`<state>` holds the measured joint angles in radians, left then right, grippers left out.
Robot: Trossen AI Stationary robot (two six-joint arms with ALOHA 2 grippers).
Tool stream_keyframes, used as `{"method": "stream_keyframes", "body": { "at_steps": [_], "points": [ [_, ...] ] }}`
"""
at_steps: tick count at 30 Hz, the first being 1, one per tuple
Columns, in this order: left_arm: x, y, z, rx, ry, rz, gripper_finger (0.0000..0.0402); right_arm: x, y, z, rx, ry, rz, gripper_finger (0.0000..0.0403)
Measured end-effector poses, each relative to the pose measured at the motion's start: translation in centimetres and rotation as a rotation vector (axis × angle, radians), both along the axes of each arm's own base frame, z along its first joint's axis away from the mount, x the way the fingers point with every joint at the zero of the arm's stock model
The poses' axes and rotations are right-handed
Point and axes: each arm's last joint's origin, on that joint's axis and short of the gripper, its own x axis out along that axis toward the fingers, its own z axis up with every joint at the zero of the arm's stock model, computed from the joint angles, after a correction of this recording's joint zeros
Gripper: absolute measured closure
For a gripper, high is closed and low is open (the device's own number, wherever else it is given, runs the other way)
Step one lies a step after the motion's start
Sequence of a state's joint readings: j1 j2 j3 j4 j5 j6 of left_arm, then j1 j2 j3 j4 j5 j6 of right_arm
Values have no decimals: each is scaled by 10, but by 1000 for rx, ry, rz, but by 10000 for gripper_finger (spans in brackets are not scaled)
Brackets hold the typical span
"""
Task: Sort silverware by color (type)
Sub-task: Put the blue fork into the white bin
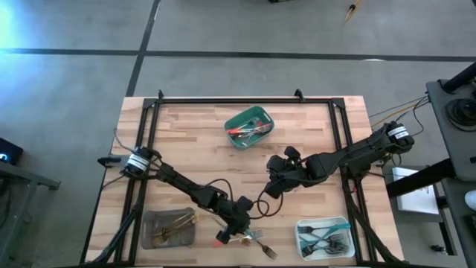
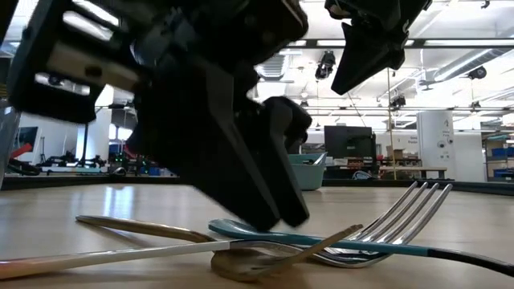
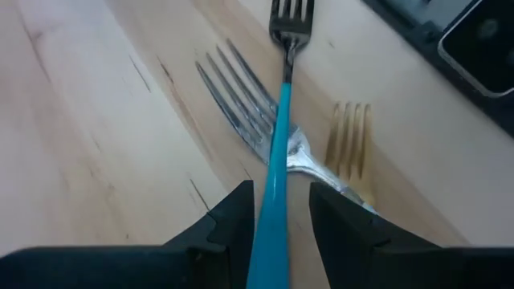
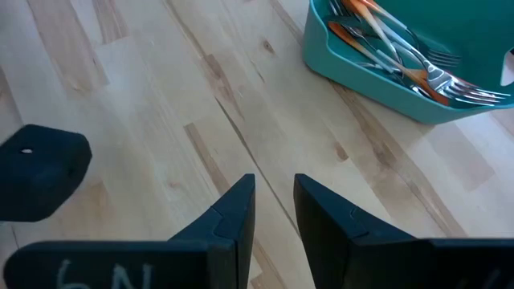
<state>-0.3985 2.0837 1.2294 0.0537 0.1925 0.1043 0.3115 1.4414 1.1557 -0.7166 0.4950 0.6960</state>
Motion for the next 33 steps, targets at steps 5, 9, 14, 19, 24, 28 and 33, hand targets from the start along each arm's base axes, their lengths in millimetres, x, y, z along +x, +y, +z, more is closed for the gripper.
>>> {"method": "stream_keyframes", "body": {
  "at_steps": [5,9,14,19,24,28,33],
  "points": [
    [3,0,-10,5,7,5,296,0,0,0,0,-1,0,321],
    [9,-1,-17,7,10,18,296,0,0,0,0,0,0,321],
    [9,-1,-18,22,20,34,306,0,0,0,0,-1,0,321],
    [8,0,-20,18,51,81,361,0,0,0,0,0,0,321],
    [1,3,-28,65,115,125,394,0,0,0,0,-1,0,321],
    [-1,5,-29,42,144,173,398,0,0,0,0,-1,0,321],
    [-1,2,-15,1,100,195,400,0,0,0,0,0,0,321]
  ]
}}
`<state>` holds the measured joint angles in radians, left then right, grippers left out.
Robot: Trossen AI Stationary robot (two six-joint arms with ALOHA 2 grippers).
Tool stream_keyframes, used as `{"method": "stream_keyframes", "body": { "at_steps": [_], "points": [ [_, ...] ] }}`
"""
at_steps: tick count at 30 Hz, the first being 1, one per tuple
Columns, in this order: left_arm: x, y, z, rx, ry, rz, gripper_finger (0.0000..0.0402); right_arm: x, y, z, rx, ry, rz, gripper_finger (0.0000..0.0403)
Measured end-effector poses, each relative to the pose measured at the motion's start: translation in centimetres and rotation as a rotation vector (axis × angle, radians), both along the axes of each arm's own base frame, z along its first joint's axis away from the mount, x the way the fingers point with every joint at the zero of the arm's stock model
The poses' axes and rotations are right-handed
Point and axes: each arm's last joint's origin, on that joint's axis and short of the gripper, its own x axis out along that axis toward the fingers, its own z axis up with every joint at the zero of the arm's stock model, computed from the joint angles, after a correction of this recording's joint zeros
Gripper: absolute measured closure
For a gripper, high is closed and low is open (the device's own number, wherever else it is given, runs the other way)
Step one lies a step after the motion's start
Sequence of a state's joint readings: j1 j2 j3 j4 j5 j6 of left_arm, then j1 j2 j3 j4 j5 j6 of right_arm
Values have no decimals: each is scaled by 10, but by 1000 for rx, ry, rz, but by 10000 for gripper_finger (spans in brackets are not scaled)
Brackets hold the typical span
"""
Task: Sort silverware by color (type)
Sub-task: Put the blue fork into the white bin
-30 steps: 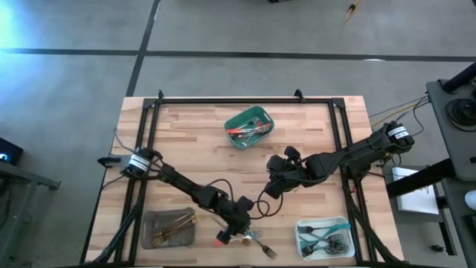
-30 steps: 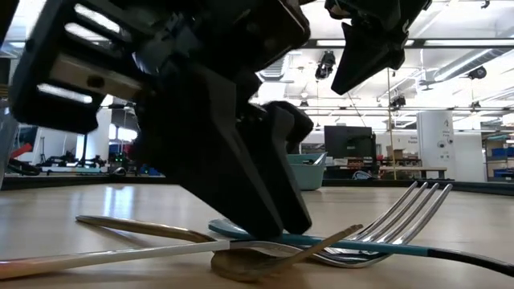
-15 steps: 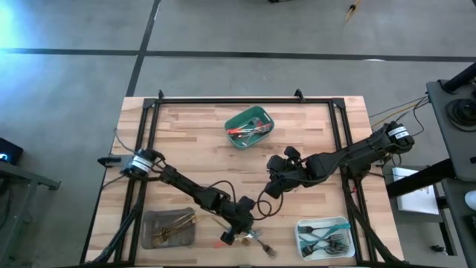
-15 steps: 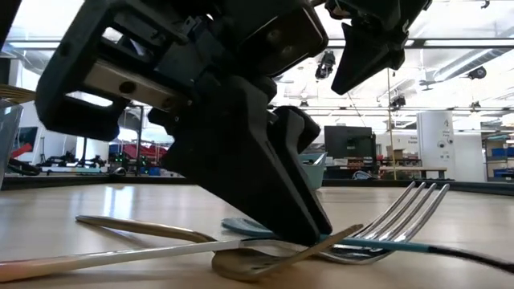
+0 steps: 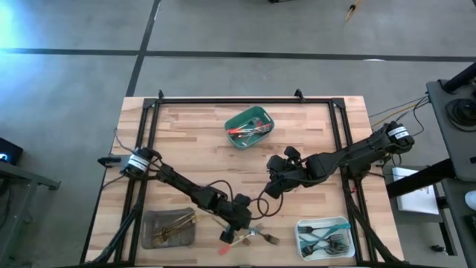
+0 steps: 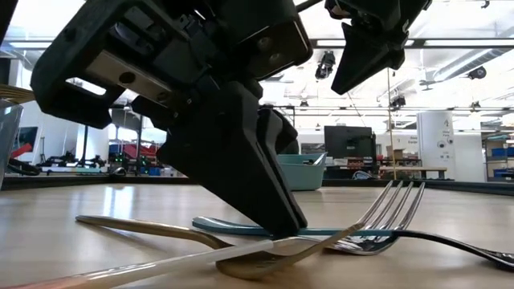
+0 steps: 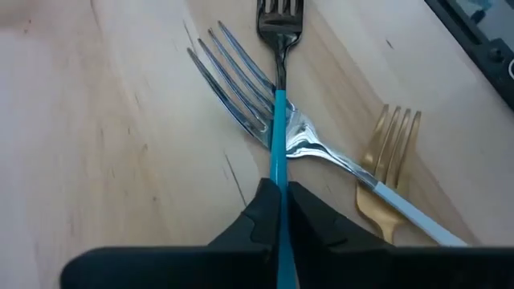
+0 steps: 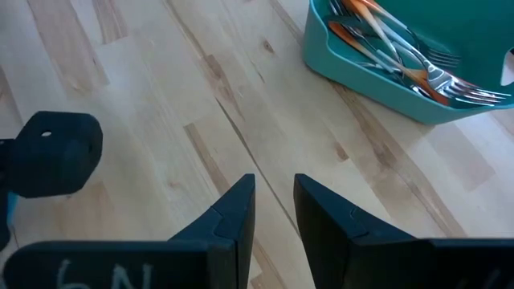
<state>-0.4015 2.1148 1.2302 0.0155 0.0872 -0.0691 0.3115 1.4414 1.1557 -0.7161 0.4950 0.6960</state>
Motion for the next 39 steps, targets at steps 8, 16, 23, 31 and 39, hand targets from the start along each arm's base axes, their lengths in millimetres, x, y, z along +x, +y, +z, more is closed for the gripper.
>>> {"method": "stream_keyframes", "body": {
  "at_steps": [8,16,23,31,39],
  "points": [
    [-5,3,27,-4,-26,46,400,0,0,0,0,0,0,321],
    [-5,3,41,-29,-50,60,400,0,0,0,0,-1,0,321],
    [-7,4,32,-18,-26,60,401,0,0,0,0,-1,0,321],
    [-6,4,15,15,17,67,401,0,0,0,0,-1,0,321],
    [-6,4,14,8,31,83,401,0,0,0,0,-1,0,321]
  ]
}}
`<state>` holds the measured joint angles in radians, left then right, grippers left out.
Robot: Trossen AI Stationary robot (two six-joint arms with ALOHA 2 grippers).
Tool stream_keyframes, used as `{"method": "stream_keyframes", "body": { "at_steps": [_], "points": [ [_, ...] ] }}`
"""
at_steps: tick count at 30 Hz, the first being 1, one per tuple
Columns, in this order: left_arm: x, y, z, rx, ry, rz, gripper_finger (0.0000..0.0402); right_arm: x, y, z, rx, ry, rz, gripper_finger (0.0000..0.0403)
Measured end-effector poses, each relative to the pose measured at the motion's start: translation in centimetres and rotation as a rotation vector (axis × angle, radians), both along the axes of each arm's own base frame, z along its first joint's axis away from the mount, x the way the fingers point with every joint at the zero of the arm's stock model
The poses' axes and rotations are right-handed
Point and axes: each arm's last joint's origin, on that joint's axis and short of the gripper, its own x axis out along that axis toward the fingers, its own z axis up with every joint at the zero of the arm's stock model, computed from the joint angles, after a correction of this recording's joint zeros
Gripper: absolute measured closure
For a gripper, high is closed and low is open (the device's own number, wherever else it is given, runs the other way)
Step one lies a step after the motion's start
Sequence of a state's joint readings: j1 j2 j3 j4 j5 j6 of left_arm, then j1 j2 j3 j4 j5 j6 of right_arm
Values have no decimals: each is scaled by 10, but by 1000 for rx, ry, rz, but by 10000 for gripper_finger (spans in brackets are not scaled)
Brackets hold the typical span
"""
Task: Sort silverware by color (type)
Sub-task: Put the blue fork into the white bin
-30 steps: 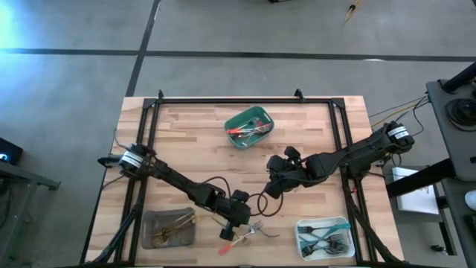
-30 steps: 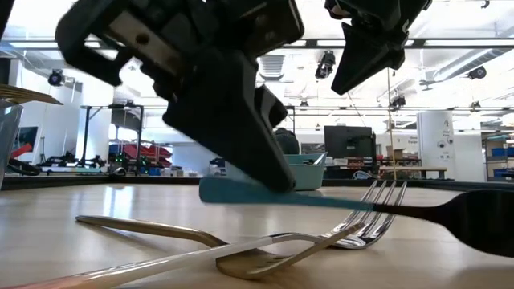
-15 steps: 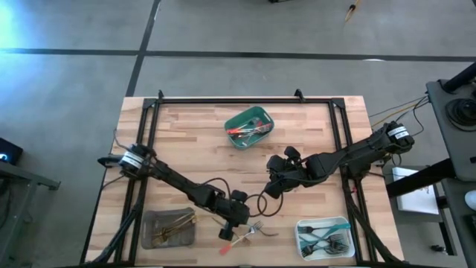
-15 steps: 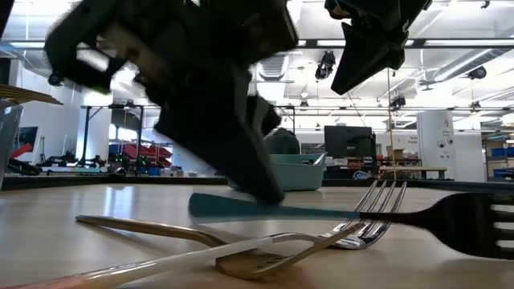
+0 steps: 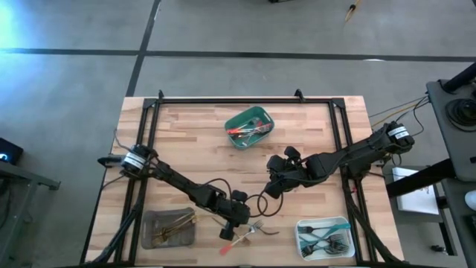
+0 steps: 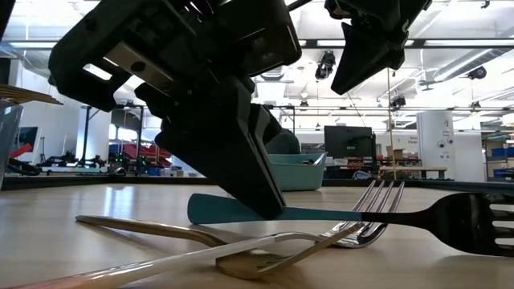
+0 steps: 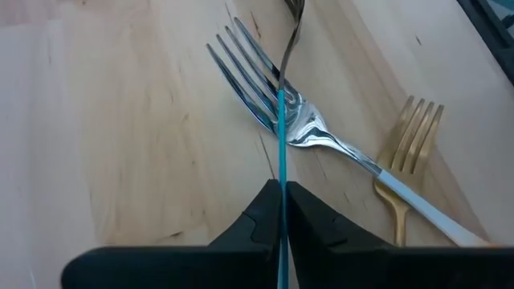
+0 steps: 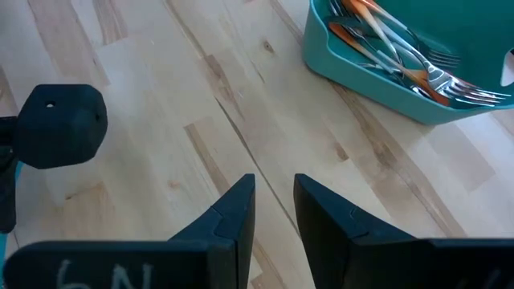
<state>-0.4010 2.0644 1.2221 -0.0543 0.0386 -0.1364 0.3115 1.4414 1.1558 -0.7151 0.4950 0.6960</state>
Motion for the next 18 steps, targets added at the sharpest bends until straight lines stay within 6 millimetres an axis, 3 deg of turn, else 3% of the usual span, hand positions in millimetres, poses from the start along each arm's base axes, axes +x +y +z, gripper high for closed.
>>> {"method": "stream_keyframes", "body": {
  "at_steps": [13,16,18],
  "points": [
    [-2,3,-4,-3,38,34,334,1,0,1,6,-15,-2,321],
    [-2,3,-4,-29,51,72,338,4,1,2,18,-51,-2,321],
    [-2,4,-4,-48,62,102,363,6,2,4,26,-77,-2,321]
  ]
}}
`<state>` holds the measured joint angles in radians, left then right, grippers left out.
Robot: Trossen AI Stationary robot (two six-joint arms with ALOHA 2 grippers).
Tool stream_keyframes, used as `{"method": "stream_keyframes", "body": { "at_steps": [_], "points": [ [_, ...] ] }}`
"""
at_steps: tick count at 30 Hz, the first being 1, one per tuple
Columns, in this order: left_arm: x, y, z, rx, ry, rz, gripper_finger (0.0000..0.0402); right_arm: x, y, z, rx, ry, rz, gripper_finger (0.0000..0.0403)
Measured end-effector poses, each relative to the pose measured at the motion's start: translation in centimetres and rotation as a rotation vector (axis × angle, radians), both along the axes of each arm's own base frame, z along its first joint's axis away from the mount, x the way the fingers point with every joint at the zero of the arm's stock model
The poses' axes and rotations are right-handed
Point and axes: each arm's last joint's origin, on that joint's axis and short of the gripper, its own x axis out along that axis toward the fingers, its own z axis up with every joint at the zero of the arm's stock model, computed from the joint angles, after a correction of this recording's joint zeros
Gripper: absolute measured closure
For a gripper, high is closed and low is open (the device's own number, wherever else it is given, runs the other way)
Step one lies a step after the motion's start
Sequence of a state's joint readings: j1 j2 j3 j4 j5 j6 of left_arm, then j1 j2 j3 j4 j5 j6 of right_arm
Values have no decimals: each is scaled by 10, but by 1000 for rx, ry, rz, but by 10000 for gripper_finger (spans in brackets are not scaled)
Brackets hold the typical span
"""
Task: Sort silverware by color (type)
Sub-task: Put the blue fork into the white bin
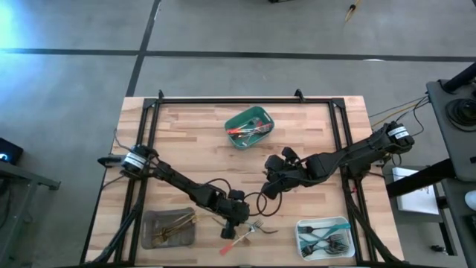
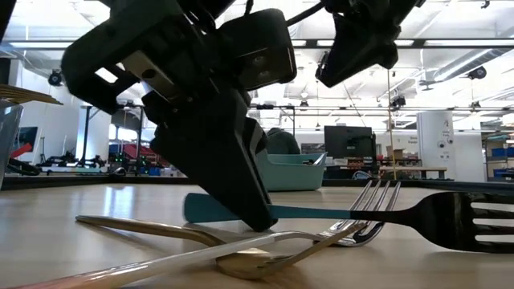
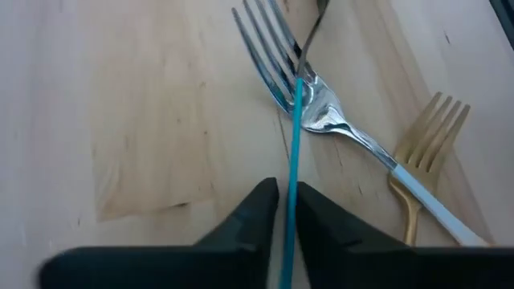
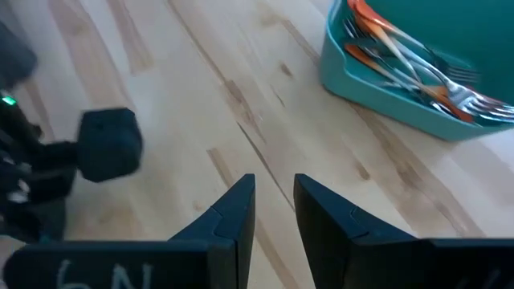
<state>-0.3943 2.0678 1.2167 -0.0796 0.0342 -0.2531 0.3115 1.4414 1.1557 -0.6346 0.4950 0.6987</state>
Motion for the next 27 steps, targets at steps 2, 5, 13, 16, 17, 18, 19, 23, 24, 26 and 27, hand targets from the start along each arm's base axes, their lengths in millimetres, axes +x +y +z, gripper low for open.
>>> {"method": "stream_keyframes", "body": {
  "at_steps": [2,5,13,16,17,18,19,23,24,26,27],
  "points": [
    [0,0,0,-9,6,13,390,2,1,2,10,-30,0,321],
    [0,0,0,-14,8,23,396,6,2,4,22,-72,0,321],
    [-5,10,8,15,61,55,400,11,1,8,47,-143,-18,321],
    [-6,21,12,56,71,57,400,11,1,8,96,-159,-64,321],
    [-5,25,13,77,69,59,401,10,1,8,112,-163,-80,321],
    [-5,29,15,93,69,66,401,10,1,8,131,-169,-101,321],
    [-5,33,16,110,67,76,401,10,1,7,153,-176,-122,321],
    [-2,47,23,131,50,85,401,10,1,8,201,-199,-174,321],
    [-1,49,24,131,50,84,401,10,1,8,213,-203,-182,321],
    [-2,54,27,133,56,91,401,11,0,7,247,-203,-191,321],
    [-3,55,30,133,61,96,401,12,-2,7,273,-197,-194,321]
  ]
}}
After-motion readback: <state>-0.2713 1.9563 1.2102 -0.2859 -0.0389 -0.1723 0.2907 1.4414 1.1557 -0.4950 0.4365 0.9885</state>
